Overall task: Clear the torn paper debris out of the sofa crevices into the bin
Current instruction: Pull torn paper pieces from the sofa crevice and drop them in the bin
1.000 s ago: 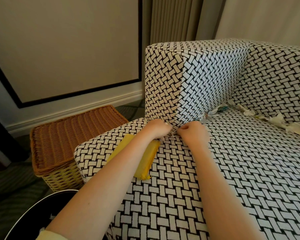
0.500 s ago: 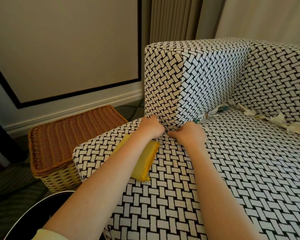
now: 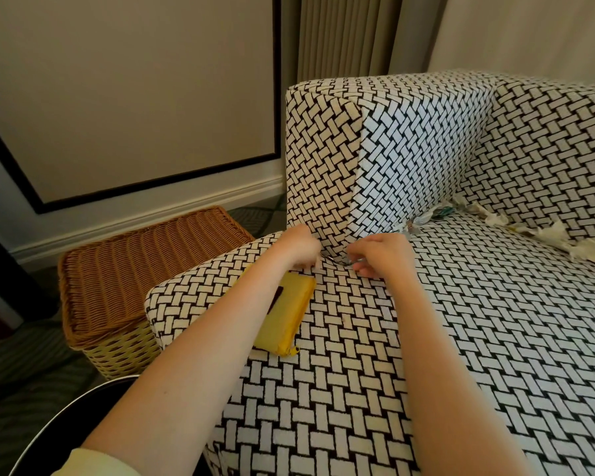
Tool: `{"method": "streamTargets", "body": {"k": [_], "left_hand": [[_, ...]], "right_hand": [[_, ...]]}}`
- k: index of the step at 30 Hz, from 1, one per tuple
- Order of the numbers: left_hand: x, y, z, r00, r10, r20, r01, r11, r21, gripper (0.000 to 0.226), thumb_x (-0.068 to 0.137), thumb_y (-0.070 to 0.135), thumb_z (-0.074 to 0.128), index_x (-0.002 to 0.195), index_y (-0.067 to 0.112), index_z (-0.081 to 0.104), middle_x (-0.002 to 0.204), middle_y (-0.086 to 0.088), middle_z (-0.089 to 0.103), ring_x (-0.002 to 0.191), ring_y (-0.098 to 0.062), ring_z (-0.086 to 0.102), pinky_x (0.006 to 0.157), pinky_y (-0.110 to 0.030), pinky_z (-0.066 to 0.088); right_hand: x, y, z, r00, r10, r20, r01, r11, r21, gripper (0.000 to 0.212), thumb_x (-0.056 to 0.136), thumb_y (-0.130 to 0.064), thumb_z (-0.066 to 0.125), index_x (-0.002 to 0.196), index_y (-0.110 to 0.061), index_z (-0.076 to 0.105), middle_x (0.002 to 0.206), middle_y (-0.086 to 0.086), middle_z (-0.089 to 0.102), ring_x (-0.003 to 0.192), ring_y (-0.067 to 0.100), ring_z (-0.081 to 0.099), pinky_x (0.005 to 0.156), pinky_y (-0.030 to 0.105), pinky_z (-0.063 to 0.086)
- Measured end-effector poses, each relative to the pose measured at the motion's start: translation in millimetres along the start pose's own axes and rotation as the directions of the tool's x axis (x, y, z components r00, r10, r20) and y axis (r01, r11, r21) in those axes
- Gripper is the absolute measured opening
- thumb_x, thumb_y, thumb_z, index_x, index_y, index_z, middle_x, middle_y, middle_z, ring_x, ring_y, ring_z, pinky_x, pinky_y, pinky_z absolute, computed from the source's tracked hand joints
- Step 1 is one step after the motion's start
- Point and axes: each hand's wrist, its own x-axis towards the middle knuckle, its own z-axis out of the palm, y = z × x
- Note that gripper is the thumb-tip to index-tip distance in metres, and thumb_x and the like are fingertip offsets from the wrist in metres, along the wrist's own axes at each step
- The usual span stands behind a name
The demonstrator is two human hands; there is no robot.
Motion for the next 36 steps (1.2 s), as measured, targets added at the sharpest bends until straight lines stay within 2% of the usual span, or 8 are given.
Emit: {"method": "streamTargets", "body": {"k": [2,5,10,16,18,21,30,36], "left_hand": [[-1.6,2.6,0.5,0.993,-0.096,0.075,0.118,0.908,-0.403,0.019,0.095,0.000,0.035,0.083,0.003,0.048,0.071,-0.008,0.049,0.059,-0.014,0.046,0.054,-0.022,0.043],[-3.9,5.5,5.1,0.984,-0.105,0.145,0.171,0.788,-0.591,0.022,0.096,0.001,0.035,0.082,0.006,0.051,0.074,-0.006,0.044,0.059,-0.012,0.040,0.055,-0.021,0.040],[-0.1,10.1,7.0,0.988,-0.126,0.093,0.156,0.851,-0.501,0.029,0.095,0.010,0.043,0.122,0.005,0.051,0.068,-0.002,0.034,0.056,-0.011,0.031,0.050,-0.021,0.034],[5.5,8.7,13.8,0.993,-0.113,0.037,0.119,0.938,-0.326,0.038,0.086,0.018,0.050,0.121,0.004,0.048,0.060,-0.003,0.040,0.051,-0.014,0.036,0.058,-0.025,0.037],[6.7,7.8,13.5,0.994,-0.101,0.043,0.109,0.932,-0.345,0.034,0.086,0.018,0.050,0.118,0.004,0.051,0.063,-0.004,0.041,0.052,-0.014,0.036,0.056,-0.025,0.035],[8.2,6.6,12.7,0.993,-0.108,0.041,0.115,0.922,-0.370,0.031,0.087,0.016,0.050,0.115,0.005,0.051,0.068,-0.005,0.042,0.054,-0.014,0.036,0.056,-0.025,0.035],[8.5,5.8,15.5,0.993,-0.110,0.043,0.118,0.933,-0.341,0.033,0.087,0.011,0.049,0.119,0.002,0.051,0.061,-0.003,0.038,0.051,-0.013,0.035,0.054,-0.024,0.035],[6.6,7.1,14.6,0.993,-0.101,0.056,0.114,0.935,-0.335,0.034,0.089,0.013,0.050,0.122,0.004,0.050,0.064,-0.003,0.038,0.055,-0.013,0.036,0.054,-0.023,0.037]], "right_hand": [[-2.6,-6.4,-3.1,0.998,-0.006,0.064,0.000,0.996,0.086,0.005,0.079,-0.005,0.065,0.081,-0.004,0.070,0.081,0.011,0.070,0.061,0.016,0.064,0.059,0.024,0.057],[-1.8,-9.6,-4.5,0.997,-0.076,0.019,0.076,0.996,0.038,0.009,0.080,-0.007,0.066,0.072,-0.011,0.069,0.080,0.010,0.071,0.070,0.020,0.068,0.069,0.031,0.059],[4.3,-1.1,-6.4,0.973,-0.180,-0.142,0.134,0.950,-0.283,0.016,0.080,-0.015,0.065,0.078,0.000,0.071,0.073,0.013,0.069,0.070,0.028,0.066,0.075,0.043,0.057],[5.9,1.1,2.2,0.997,-0.041,0.061,0.067,0.840,-0.538,0.024,0.072,-0.033,0.074,0.084,-0.013,0.070,0.079,0.005,0.067,0.075,0.020,0.060,0.050,0.022,0.040],[4.5,2.2,6.9,0.995,-0.064,0.073,0.094,0.811,-0.578,0.027,0.073,-0.038,0.073,0.072,-0.015,0.059,0.070,0.001,0.057,0.073,0.020,0.054,0.051,0.022,0.035],[3.6,4.8,18.7,0.990,-0.137,-0.041,0.077,0.750,-0.657,0.028,0.080,-0.035,0.067,0.082,-0.011,0.055,0.080,0.005,0.058,0.079,0.023,0.055,0.062,0.026,0.039],[16.2,14.3,6.7,0.972,-0.161,-0.170,0.052,0.855,-0.516,0.020,0.087,-0.022,0.058,0.084,-0.007,0.072,0.079,0.009,0.067,0.067,0.022,0.056,0.045,0.020,0.034],[14.5,10.9,-0.6,0.965,-0.186,-0.186,0.093,0.902,-0.421,0.022,0.086,-0.017,0.058,0.080,-0.001,0.072,0.079,0.016,0.071,0.064,0.027,0.060,0.054,0.028,0.045]]}}
